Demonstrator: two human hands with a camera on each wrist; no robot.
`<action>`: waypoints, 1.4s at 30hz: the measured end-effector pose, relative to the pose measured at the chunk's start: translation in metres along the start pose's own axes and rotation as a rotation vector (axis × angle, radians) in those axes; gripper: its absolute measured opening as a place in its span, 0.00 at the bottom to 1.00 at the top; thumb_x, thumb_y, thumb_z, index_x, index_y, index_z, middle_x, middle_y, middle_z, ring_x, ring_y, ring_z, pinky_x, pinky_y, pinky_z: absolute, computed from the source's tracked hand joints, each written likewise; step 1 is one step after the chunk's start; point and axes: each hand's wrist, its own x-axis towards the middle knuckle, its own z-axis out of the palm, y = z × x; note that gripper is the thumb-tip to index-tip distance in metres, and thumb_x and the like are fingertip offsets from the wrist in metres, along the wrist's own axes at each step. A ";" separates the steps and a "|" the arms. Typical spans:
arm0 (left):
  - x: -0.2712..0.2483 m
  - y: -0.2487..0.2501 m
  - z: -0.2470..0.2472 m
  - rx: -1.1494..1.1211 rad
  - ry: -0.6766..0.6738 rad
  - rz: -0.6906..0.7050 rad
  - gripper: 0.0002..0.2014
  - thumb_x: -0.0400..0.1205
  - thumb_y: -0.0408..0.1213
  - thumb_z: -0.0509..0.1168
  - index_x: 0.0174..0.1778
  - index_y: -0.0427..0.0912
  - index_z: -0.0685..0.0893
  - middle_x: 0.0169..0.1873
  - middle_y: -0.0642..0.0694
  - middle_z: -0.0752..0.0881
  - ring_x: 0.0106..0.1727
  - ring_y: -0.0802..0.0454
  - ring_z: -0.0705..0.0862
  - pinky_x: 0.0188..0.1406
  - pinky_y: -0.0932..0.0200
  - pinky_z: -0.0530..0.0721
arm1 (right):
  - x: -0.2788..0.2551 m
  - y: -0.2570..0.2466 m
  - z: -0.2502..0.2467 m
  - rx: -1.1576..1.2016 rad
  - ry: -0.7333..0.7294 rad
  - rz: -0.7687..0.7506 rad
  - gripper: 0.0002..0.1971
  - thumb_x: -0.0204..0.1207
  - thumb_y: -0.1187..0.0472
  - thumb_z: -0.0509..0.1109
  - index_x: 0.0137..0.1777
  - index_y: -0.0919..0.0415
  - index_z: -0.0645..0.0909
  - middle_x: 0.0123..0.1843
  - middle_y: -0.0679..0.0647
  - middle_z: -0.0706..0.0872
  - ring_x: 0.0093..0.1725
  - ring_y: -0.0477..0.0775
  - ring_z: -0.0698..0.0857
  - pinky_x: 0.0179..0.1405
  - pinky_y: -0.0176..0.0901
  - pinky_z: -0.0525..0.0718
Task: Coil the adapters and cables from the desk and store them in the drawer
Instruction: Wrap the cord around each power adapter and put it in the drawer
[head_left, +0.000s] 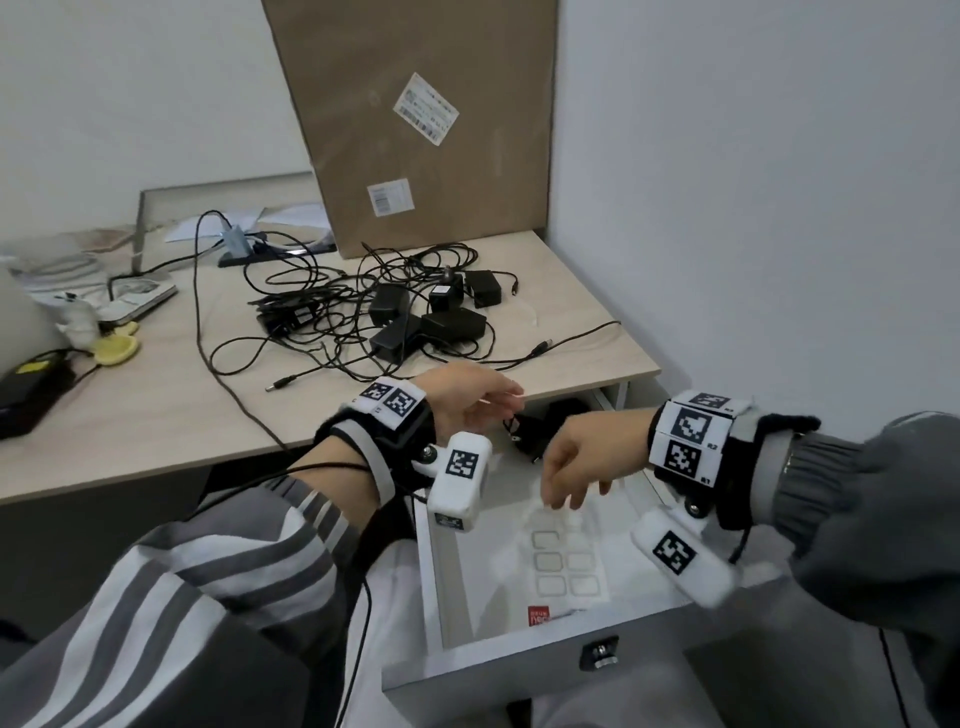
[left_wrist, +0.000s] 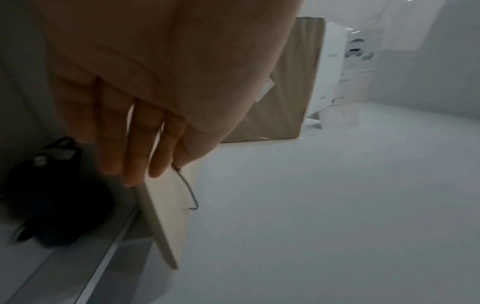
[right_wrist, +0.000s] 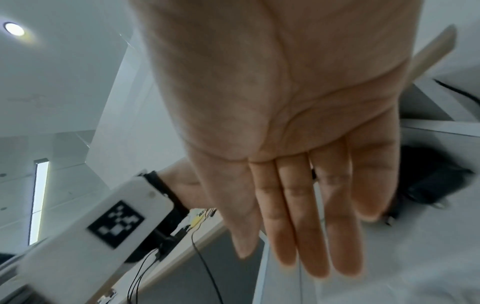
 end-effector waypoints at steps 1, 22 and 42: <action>0.000 0.008 -0.008 0.006 0.036 0.076 0.07 0.85 0.35 0.61 0.48 0.41 0.85 0.40 0.48 0.88 0.41 0.56 0.84 0.34 0.66 0.78 | 0.007 -0.006 -0.009 0.004 0.059 -0.009 0.06 0.78 0.57 0.69 0.48 0.55 0.87 0.48 0.48 0.91 0.42 0.41 0.89 0.34 0.32 0.81; 0.075 0.015 -0.135 0.598 0.319 0.129 0.28 0.64 0.45 0.69 0.64 0.58 0.83 0.57 0.46 0.86 0.59 0.44 0.84 0.63 0.47 0.82 | 0.192 -0.053 -0.137 -0.567 0.413 0.041 0.35 0.65 0.56 0.79 0.73 0.48 0.72 0.66 0.56 0.76 0.66 0.61 0.75 0.64 0.49 0.76; 0.044 0.025 -0.176 0.899 0.512 -0.084 0.18 0.86 0.41 0.56 0.70 0.42 0.79 0.68 0.39 0.81 0.68 0.40 0.78 0.70 0.51 0.75 | 0.039 -0.064 -0.172 0.843 0.905 -0.290 0.14 0.75 0.45 0.71 0.51 0.52 0.76 0.50 0.52 0.87 0.48 0.53 0.89 0.40 0.46 0.90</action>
